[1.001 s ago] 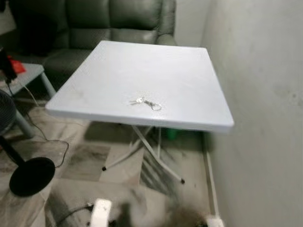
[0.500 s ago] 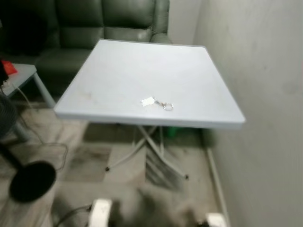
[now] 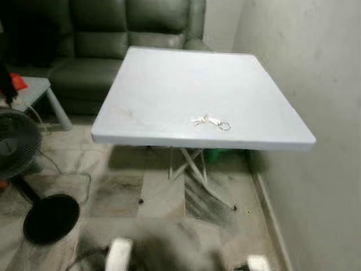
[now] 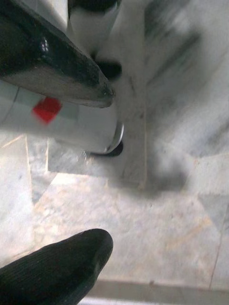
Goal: Hang keys on a hook
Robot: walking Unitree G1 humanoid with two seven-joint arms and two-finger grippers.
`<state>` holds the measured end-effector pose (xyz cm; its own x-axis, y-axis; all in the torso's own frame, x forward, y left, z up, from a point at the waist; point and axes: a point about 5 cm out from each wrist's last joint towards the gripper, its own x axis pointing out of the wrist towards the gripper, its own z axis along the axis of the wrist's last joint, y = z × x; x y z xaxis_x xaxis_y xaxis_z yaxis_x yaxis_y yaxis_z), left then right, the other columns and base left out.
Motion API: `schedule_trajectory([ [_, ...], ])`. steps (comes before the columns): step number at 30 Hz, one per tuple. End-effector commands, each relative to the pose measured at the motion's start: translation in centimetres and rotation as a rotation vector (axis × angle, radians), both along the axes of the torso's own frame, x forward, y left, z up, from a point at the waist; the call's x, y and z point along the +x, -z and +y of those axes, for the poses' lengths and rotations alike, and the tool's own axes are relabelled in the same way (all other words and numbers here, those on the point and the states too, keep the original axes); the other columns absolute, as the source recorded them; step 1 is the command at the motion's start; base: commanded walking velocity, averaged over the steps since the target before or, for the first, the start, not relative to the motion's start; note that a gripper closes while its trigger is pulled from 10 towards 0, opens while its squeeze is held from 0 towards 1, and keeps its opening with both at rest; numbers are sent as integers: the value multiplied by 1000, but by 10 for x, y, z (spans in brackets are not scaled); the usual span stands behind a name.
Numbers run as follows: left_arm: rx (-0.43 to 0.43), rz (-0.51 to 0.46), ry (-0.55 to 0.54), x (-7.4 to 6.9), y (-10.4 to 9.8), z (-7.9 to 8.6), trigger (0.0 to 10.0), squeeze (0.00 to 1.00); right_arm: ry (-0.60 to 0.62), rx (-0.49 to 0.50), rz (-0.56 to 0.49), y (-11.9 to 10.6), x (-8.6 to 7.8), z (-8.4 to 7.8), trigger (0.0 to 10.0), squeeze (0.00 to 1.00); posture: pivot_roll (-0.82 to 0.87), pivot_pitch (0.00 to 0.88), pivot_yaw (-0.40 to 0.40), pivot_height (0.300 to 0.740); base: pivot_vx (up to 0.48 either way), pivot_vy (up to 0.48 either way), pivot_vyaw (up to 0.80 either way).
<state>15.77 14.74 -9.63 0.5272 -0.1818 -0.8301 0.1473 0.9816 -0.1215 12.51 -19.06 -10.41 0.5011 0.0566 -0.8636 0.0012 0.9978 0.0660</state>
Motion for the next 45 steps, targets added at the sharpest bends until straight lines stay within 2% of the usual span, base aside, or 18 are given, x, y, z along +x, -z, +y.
schedule_trajectory([
  [1, 34, 0, -13, 0, -1, 13, 10000, 0, -1, 22, -20, -1, 7, 7, 10000, 0, -39, 0, -50, 740, 0, 472, 0],
  [10, 35, -2, -13, 1, -1, 14, 10000, 0, 5, 25, -21, -2, 7, 7, 10000, 0, -39, 0, -48, 740, 0, 459, 0],
  [14, 39, -20, -3, 3, -2, 13, 10000, 0, 5, 25, -22, -2, 7, 7, 10000, 0, -38, 0, -49, 740, 0, 0, 0],
  [20, 44, -82, 7, 10, -6, 14, 10000, 0, -78, -11, -48, -4, 12, 7, 10000, 0, -39, 0, -44, 740, 0, 0, 0],
  [25, 31, -185, -2, 29, -17, 16, 10000, 0, -35, -19, -142, -15, 37, 3, 10000, 0, -41, 0, -41, 740, 0, 0, 0],
  [26, 17, -225, -17, 39, -23, 18, 10000, 0, -48, -18, -199, -22, 51, 3, 10000, 0, -41, 0, -40, 740, 0, 0, 0],
  [30, -24, -329, -73, 62, -39, 21, 10000, 0, -58, -32, -288, -36, 76, 0, 10000, 0, -44, 0, -38, 740, 0, 0, 0],
  [32, -47, -432, -66, 83, -55, 20, 10000, 0, -59, -7, -378, -48, 95, 1, 10000, 0, -42, 0, -40, 740, 0, 0, 0],
  [34, -50, -480, -60, 91, -62, 19, 10000, 0, -90, -21, -423, -55, 103, 2, 10000, 0, -42, 0, -40, 740, 0, 0, 0],
  [36, -61, -534, -63, 99, -70, 19, 10000, 0, -97, 22, -457, -60, 110, 6, 10000, 0, -42, 1, -40, 740, 0, 0, 0],
  [37, -61, -572, -62, 105, -77, 20, 10000, 0, -115, 29, -494, -65, 116, 8, 10000, 192, -40, 2, -41, 740, 0, 0, 0],
  [39, -58, -606, -59, 110, -82, 20, 10000, 0, -141, 7, -530, -71, 122, 10, 10000, 196, -41, 3, -41, 740, 0, 0, 0],
  [40, -68, -658, -55, 117, -91, 19, 10000, 0, -156, 22, -601, -80, 130, 12, 10000, 373, -43, 2, -39, 740, 0, 0, 0],
  [41, -73, -674, -54, 119, -93, 19, 10000, 0, -157, 32, -628, -83, 132, 13, 10000, 373, -44, 2, -38, 740, 0, 0, 0],
  [42, -81, -694, -58, 121, -97, 19, 10000, 0, -162, 36, -660, -87, 135, 14, 10000, 525, -45, 2, -38, 740, 0, 0, 0],
  [43, -94, -714, -66, 123, -100, 20, 10000, 0, -172, 50, -684, -91, 137, 16, 10000, 549, -45, 2, -38, 740, 0, 0, 0],
  [44, -104, -758, -75, 126, -107, 20, 10000, 0, -190, 80, -754, -99, 140, 19, 10000, 1000, -47, 1, -38, 740, 0, 0, 0],
  [45, -108, -782, -78, 128, -111, 20, 10000, 0, -200, 83, -791, -103, 141, 20, 10000, 1000, -48, 1, -38, 740, 0, 0, 0],
])
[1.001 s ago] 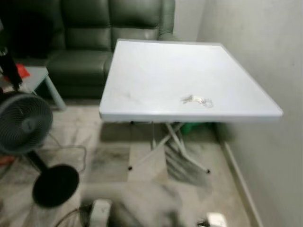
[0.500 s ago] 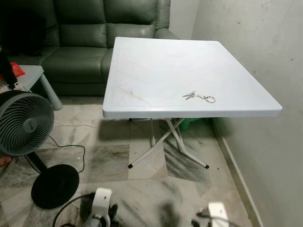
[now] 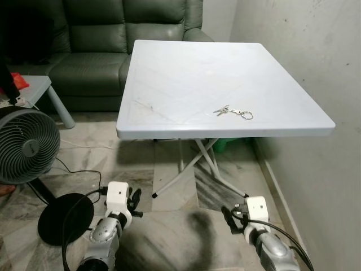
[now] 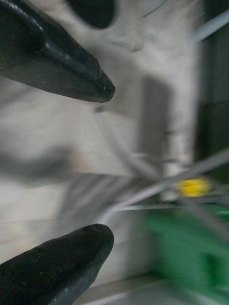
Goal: Hang keys on a hook
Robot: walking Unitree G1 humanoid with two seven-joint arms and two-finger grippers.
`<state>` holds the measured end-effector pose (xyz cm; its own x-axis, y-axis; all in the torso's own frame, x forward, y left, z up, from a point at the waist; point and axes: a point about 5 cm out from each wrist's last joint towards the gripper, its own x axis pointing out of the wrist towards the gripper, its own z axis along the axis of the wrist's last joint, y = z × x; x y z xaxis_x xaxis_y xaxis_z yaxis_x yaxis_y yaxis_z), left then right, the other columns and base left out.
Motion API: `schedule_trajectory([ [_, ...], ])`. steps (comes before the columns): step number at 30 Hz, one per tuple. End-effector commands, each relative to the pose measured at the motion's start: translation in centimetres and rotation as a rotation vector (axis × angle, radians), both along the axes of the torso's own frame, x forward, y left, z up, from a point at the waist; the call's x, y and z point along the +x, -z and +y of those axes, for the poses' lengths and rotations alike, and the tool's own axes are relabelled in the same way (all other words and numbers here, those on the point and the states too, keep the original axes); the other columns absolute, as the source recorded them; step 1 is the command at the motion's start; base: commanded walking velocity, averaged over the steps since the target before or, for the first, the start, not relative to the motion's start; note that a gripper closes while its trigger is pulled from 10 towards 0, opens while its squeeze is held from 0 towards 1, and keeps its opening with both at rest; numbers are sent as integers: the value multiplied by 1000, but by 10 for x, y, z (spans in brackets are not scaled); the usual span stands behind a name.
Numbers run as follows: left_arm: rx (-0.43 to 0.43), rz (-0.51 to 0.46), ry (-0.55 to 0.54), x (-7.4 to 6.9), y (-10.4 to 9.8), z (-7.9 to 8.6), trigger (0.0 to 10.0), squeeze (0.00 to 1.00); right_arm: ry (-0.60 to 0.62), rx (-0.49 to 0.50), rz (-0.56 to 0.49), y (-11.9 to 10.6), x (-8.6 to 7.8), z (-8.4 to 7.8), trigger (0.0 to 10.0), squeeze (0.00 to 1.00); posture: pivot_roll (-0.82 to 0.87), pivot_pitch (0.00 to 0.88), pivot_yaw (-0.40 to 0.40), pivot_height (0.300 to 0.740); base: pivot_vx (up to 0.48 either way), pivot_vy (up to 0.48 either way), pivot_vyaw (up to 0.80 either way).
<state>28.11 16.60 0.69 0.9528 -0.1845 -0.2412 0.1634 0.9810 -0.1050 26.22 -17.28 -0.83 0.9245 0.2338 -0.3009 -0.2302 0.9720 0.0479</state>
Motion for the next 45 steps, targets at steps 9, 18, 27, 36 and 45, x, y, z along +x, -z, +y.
schedule_trajectory([
  [9, 7, -251, -17, 9, -48, -1, 10000, 0, -30, 35, -306, -43, 3, 14, 10000, 1000, -54, 0, -39, 740, 0, 0, 0],
  [18, 31, -327, 15, -4, -68, -4, 10000, 0, -43, 51, -420, -68, -4, 20, 10000, 1000, -57, 0, -40, 740, 0, 0, 0],
  [27, 27, -332, 35, -12, -72, -4, 10000, 0, -59, 24, -395, -67, -11, 17, 10000, 1000, -47, 0, -44, 740, 0, 0, 0],
  [36, 2, -319, 7, -16, -79, 0, 10000, 0, -65, 41, -400, -78, -8, 21, 10000, 0, -34, 0, -47, 740, 0, 0, 0],
  [45, -1, -328, 2, -13, -86, 3, 10000, 0, -75, 41, -414, -87, -3, 23, 10000, 0, -33, 0, -47, 740, 188, 0, 0],
])
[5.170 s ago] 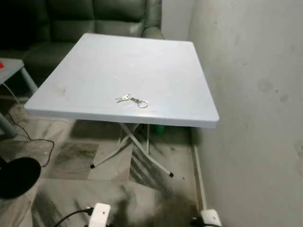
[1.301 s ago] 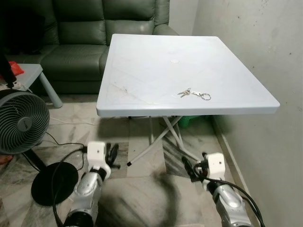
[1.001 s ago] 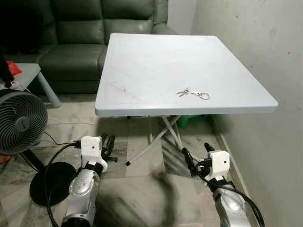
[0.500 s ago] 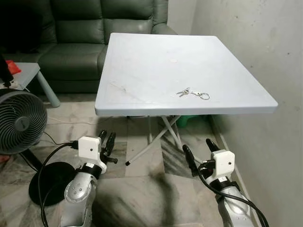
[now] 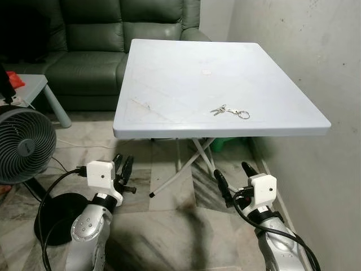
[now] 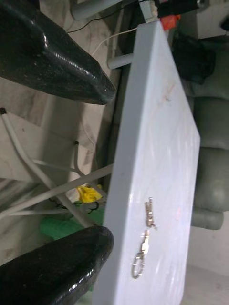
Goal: Hang keys on a hook
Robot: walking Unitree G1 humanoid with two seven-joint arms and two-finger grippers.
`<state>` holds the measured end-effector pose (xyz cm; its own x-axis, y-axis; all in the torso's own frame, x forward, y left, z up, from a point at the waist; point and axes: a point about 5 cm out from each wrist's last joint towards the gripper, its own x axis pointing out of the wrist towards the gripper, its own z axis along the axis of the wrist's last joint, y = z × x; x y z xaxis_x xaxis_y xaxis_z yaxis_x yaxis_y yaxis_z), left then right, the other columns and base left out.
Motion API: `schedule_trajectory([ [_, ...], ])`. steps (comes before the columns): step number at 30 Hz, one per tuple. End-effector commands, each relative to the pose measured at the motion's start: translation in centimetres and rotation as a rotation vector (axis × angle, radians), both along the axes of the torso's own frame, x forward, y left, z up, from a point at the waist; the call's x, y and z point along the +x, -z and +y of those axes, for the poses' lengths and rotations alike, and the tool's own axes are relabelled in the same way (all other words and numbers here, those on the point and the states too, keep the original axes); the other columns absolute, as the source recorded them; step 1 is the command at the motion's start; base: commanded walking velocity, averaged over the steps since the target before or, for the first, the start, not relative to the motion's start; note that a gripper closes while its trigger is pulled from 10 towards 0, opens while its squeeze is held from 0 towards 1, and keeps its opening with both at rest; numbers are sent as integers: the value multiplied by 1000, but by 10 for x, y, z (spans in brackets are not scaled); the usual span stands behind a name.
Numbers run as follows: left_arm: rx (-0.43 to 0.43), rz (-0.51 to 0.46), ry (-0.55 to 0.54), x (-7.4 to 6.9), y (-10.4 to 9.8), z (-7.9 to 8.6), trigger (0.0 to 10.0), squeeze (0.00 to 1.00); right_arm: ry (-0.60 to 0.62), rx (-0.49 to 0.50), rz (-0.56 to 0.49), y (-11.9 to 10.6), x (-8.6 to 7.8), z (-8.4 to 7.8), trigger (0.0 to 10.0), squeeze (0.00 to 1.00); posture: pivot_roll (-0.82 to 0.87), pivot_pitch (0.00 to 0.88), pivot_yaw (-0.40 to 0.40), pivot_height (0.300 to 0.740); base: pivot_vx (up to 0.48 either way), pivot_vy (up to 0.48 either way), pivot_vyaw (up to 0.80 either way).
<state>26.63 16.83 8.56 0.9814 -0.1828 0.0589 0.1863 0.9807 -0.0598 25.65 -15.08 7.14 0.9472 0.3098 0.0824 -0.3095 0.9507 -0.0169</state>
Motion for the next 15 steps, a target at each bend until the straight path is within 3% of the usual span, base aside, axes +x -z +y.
schedule_trajectory([
  [1, 10, -19, 5, 3, -8, 1, 10000, 0, 3, -4, -23, -8, 3, 0, 10000, 0, -33, 0, -46, 740, 371, 0, 0],
  [15, 1, -10, 28, 6, -11, -4, 10000, 0, 7, -14, -19, -7, 2, -1, 10000, 0, -40, 0, -40, 740, 375, 0, 0],
])
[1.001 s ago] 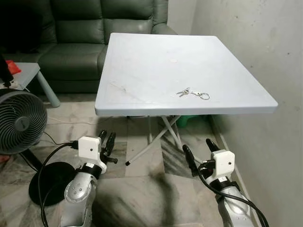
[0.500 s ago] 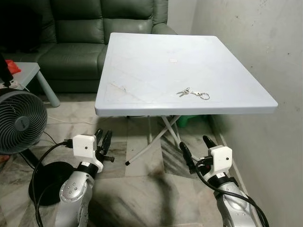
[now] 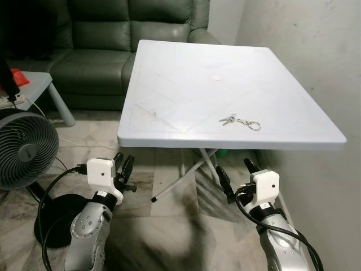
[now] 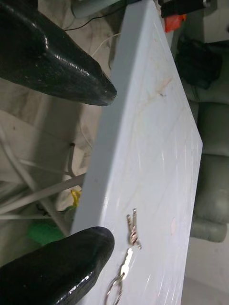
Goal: Hang keys on a hook
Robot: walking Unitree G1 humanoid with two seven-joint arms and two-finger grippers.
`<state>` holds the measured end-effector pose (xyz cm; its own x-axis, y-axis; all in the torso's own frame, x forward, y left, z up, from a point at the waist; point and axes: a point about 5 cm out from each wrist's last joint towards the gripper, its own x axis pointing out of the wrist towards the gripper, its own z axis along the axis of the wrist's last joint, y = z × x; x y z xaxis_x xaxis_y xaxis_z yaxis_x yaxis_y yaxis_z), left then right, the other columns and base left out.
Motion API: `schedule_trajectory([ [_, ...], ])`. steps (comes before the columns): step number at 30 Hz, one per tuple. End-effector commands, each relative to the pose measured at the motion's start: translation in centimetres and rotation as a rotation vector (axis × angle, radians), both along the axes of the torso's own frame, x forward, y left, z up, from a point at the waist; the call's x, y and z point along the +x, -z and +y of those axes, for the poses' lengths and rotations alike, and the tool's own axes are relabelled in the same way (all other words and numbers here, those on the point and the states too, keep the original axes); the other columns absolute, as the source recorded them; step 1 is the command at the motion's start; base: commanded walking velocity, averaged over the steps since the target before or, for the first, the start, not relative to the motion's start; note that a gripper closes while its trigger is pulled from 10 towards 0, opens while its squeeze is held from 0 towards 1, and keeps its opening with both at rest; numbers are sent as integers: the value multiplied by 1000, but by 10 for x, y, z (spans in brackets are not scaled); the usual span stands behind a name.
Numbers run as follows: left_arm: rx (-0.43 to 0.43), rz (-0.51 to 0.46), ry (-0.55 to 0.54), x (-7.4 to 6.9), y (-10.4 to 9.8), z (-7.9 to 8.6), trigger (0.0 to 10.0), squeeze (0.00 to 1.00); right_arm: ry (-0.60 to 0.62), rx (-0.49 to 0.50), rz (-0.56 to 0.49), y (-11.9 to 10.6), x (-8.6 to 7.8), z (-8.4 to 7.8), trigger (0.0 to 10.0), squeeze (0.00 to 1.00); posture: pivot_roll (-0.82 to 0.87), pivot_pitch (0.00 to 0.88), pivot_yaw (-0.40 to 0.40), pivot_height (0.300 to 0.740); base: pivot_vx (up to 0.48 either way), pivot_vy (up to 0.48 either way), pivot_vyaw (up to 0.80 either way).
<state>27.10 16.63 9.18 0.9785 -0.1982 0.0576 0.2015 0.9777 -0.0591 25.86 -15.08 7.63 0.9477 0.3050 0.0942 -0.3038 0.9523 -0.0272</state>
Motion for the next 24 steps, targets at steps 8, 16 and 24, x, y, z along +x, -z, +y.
schedule_trajectory([
  [8, -4, -7, 19, 4, -6, -3, 10000, 0, -1, -9, -8, -4, 1, 0, 10000, 0, -46, 0, -35, 740, 384, 0, 0],
  [16, -12, -5, 23, 6, -6, -5, 10000, 0, -8, -14, -8, -4, 1, 1, 10000, 0, -46, 0, -35, 740, 374, 0, 0],
  [24, -14, -12, 24, 7, -8, -5, 10000, 0, -12, -16, -11, -5, 2, 2, 10000, 0, -45, 0, -37, 740, 371, 0, 0],
])
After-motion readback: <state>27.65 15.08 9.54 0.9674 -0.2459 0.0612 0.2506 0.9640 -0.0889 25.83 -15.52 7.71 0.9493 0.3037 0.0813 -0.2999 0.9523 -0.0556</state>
